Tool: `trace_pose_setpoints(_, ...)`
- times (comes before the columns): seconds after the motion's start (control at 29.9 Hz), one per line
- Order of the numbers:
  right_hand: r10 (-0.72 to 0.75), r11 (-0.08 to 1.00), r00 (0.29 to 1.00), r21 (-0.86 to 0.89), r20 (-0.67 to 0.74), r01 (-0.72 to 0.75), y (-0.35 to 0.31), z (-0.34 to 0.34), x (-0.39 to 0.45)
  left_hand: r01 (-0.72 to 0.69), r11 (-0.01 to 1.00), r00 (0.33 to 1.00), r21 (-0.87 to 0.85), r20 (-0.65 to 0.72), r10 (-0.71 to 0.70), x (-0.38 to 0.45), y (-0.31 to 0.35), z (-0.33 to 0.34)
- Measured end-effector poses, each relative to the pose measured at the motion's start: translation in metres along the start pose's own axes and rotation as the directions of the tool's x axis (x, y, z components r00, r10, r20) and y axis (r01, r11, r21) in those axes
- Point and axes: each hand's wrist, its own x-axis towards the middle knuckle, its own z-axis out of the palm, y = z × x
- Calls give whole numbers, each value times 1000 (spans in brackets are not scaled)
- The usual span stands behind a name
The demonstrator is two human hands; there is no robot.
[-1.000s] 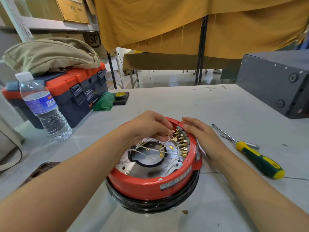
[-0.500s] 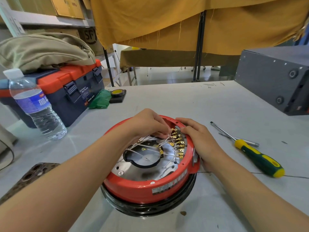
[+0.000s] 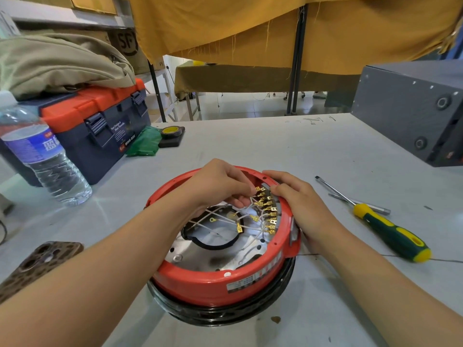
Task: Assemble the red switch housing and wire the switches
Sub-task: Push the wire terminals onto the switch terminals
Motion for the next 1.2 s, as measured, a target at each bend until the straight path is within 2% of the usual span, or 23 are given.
trace_pose_setpoints(1.2, 21, 1000, 1000, -1, -12, -21, 1, -2, -1, 106, 991, 994, -82, 4, -106, 3, 11, 9)
